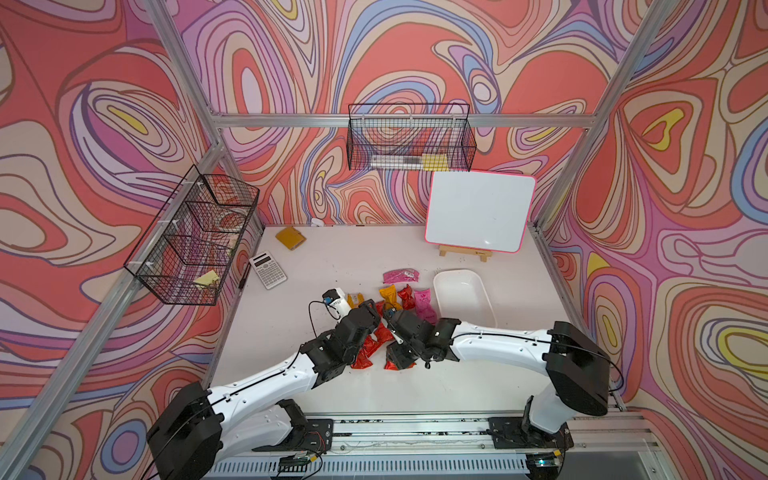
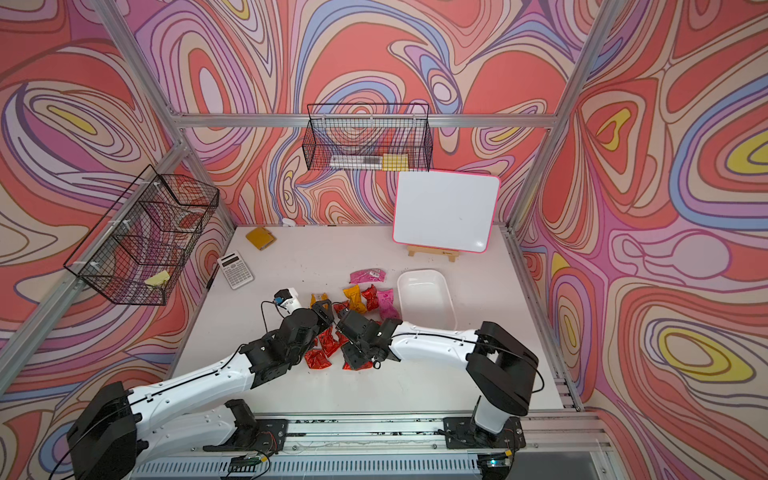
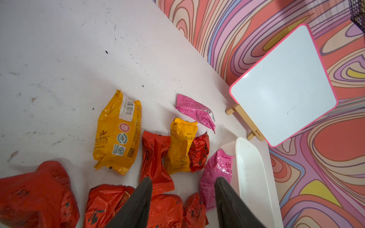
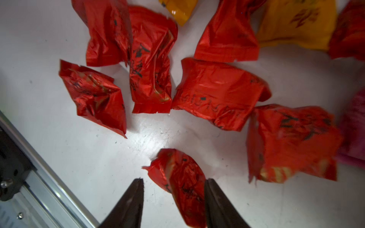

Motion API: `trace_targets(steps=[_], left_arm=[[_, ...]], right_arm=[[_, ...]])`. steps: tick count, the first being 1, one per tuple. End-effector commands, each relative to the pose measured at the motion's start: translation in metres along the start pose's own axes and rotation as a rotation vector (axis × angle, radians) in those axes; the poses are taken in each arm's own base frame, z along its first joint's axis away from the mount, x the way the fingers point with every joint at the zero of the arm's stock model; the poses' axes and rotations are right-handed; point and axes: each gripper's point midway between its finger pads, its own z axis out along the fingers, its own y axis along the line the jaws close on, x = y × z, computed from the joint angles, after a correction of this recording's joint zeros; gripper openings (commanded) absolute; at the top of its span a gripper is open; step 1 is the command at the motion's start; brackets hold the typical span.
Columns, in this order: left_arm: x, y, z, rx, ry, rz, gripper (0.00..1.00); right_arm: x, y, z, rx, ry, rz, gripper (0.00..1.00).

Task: Take the tea bags out of the storage box
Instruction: Place the tea bag at the center of the board, then reset both arms

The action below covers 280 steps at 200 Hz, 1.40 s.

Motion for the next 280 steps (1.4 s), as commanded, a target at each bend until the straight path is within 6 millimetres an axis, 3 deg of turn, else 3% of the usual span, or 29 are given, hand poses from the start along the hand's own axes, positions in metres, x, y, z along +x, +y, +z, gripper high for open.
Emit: trace_targets(steps=[1,22,49,78,104,111,114,125,151,176,233,280], left_arm=[[-0.013,0.019,-0.004,-0.06,-0.039,0.038,0.6],[-0.03,0.027,-0.01,-0.083,-0.085,0.065,0.65],[-0.059,0.037,-0.017,-0.12,-0.151,0.139,0.74],[-0.089,0.063,-0.017,-0.206,-0.163,0.254,0.96],[-0.12,0.087,-0.024,-0.281,-0.213,0.322,1.0],[-0.131,0.086,-0.027,-0.282,-0.251,0.344,1.0],[-0.126,0.097,-0.026,-0.302,-0.244,0.363,1.0],[-0.136,0.101,-0.028,-0.316,-0.283,0.402,1.0],[-0.152,0.109,-0.025,-0.334,-0.299,0.48,1.0],[-0.159,0.134,-0.02,-0.419,-0.294,0.516,0.99],[-0.147,0.178,-0.006,-0.513,-0.313,0.606,1.0],[-0.145,0.176,0.019,-0.479,-0.31,0.702,1.0]], right_arm=[[-0.034,-0.022,-0.042,0.116,-0.187,0.006,0.64],[-0.054,-0.07,-0.075,0.275,-0.305,0.066,0.71],[-0.065,-0.183,-0.121,0.55,-0.428,0.318,0.74],[-0.048,-0.295,-0.17,0.783,-0.591,0.601,0.75],[-0.023,-0.353,-0.187,1.043,-0.651,0.636,0.78],[-0.017,-0.363,-0.183,1.087,-0.63,0.598,0.78],[-0.018,-0.366,-0.18,1.095,-0.628,0.576,0.78],[-0.019,-0.379,-0.168,1.104,-0.613,0.497,0.79],[-0.012,-0.407,-0.146,1.095,-0.616,0.497,0.82],[-0.019,-0.404,-0.123,0.983,-0.678,0.404,0.83],[-0.002,-0.402,-0.095,0.79,-0.785,0.344,0.82],[0.005,-0.412,-0.092,0.767,-0.798,0.383,0.84]])
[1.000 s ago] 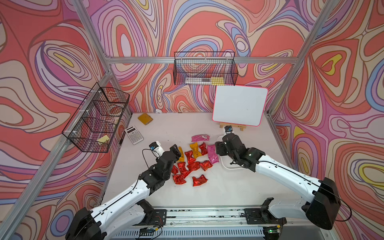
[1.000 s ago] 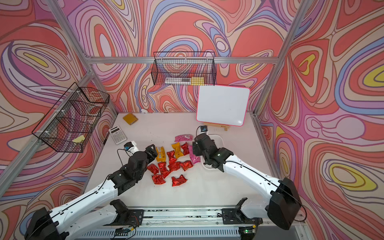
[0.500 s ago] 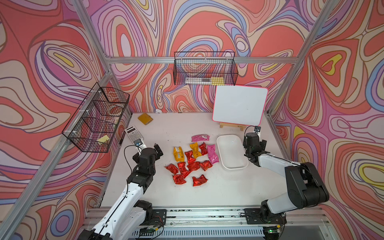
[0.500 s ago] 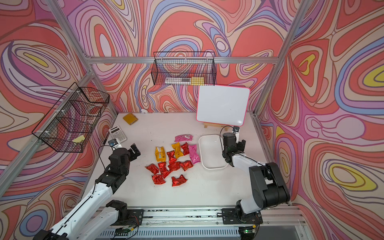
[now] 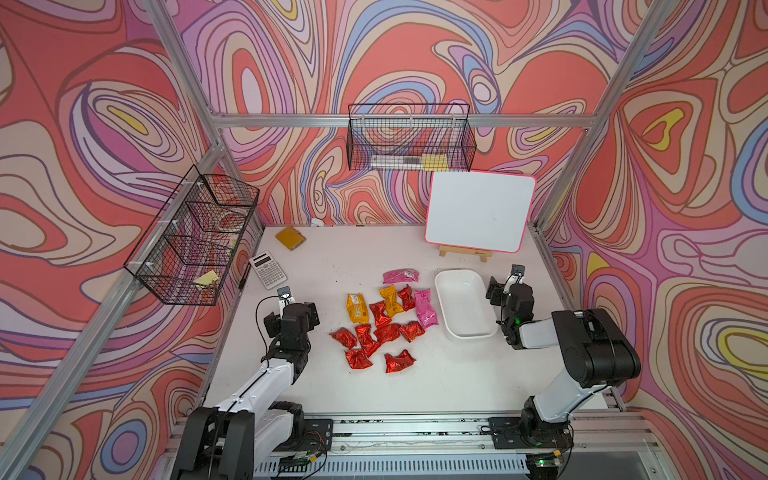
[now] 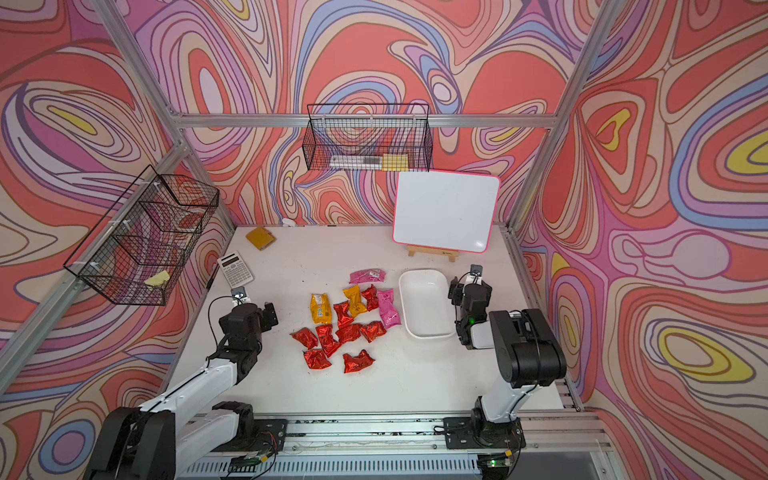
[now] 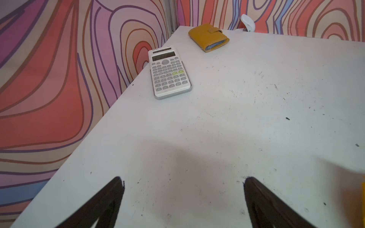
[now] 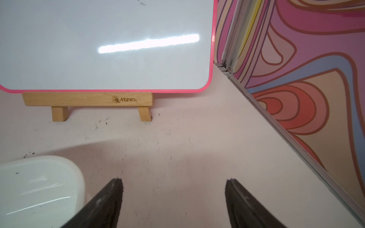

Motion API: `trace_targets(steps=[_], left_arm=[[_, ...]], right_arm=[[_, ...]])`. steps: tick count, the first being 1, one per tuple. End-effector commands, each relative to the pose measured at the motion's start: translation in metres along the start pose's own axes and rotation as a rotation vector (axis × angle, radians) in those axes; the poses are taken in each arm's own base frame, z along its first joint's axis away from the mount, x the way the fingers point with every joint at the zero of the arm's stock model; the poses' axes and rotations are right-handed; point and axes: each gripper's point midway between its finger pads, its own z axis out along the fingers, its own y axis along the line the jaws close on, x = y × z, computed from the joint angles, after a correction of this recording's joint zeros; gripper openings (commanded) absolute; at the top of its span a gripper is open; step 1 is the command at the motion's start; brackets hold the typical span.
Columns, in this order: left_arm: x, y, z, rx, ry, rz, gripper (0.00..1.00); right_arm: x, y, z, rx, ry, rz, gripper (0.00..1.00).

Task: Take the tea bags out of the storage box
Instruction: Reset both arms

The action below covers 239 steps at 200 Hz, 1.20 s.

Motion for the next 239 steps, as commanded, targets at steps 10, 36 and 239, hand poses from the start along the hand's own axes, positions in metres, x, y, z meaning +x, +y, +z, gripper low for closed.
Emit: trace_targets(steps=[10,36,239], left_arm=[[-0.028,-0.014,0.008,0.05,-0.131,0.057,1.0],[-0.035,-0.027,0.019,0.089,-0.165,0.105,1.0],[-0.014,-0.068,0.054,0.297,-0.084,0.101,1.0]], right_arm=[[-0.007,0.007,0.002,-0.053,-0.027,0.023,0.85],[-0.008,0.006,0.002,-0.052,-0.035,0.024,0.86],[-0.008,0.006,0.002,-0.055,-0.033,0.025,0.93]])
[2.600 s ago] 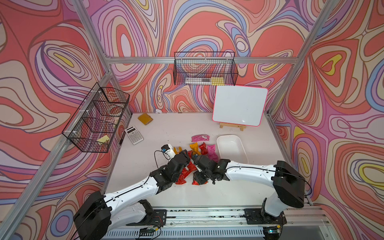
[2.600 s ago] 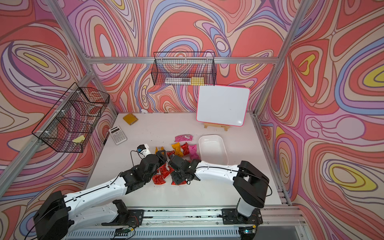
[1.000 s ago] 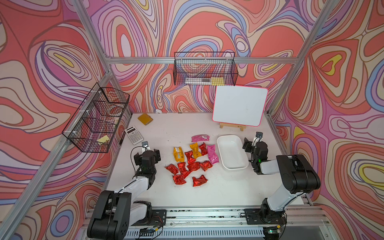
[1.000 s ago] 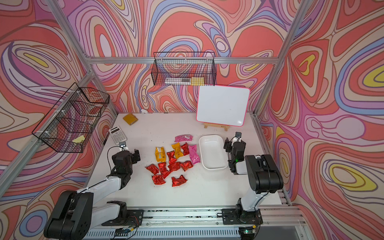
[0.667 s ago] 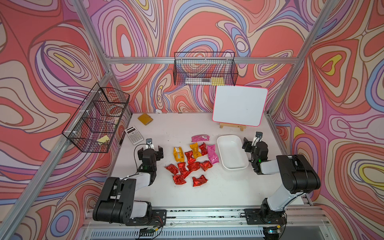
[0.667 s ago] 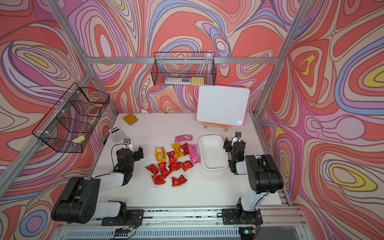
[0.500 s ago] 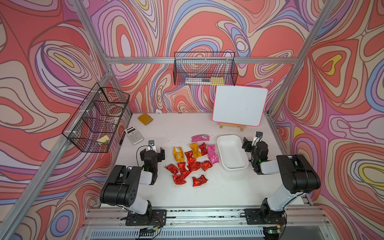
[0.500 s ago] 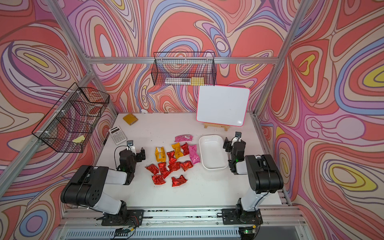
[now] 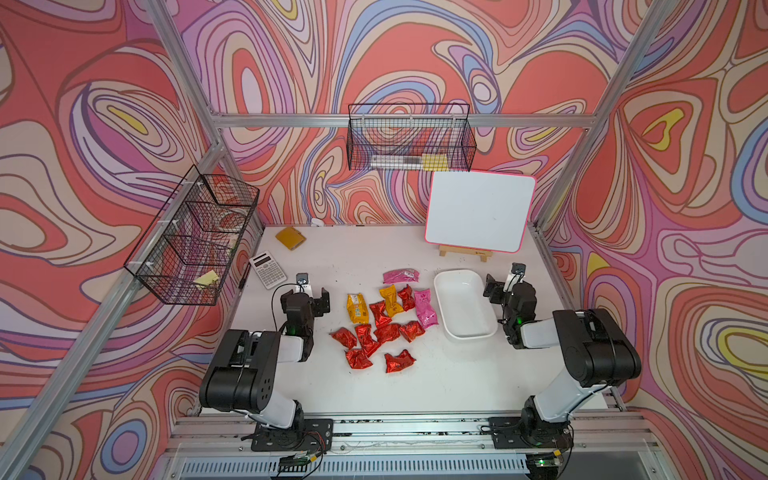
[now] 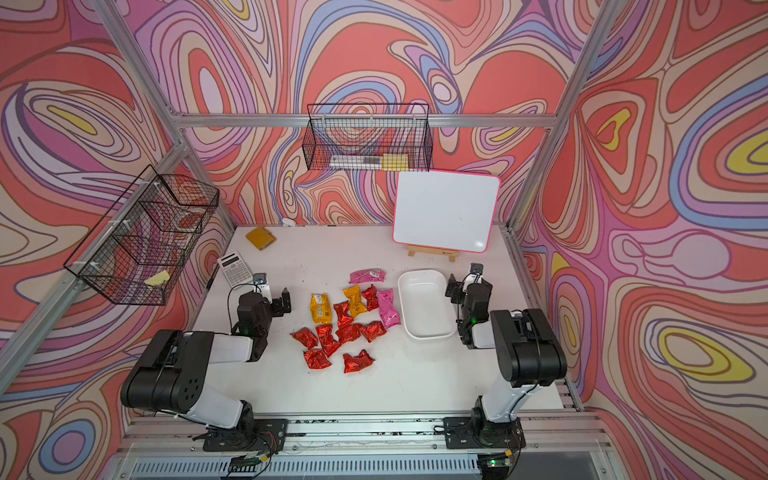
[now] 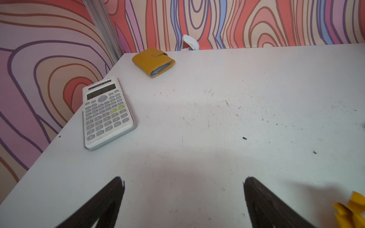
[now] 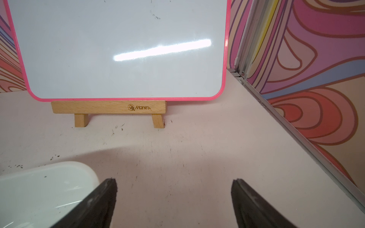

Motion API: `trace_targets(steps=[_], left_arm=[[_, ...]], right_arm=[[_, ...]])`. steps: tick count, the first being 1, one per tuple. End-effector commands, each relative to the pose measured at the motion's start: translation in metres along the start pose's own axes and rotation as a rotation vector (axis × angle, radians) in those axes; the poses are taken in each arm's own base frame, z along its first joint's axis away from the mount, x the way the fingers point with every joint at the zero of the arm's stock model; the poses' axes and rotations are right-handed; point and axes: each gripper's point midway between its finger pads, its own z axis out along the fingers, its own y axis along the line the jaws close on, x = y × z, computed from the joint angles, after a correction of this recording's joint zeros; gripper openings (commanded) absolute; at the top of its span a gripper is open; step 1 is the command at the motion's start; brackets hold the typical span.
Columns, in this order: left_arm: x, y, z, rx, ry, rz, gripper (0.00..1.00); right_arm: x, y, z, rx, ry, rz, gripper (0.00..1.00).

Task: Take the tea bags out of the storage box
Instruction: Reset both arms

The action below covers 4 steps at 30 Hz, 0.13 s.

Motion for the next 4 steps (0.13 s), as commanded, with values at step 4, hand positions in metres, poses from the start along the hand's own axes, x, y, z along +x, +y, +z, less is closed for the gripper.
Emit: trace_targets(steps=[4], left_arm=[[-0.0014,-0.0003,0.0025,0.03,0.006,-0.006,0.99]], right_arm=[[-0.0016,-0.0016,0.002,0.002,-0.01,0.007,0.98]])
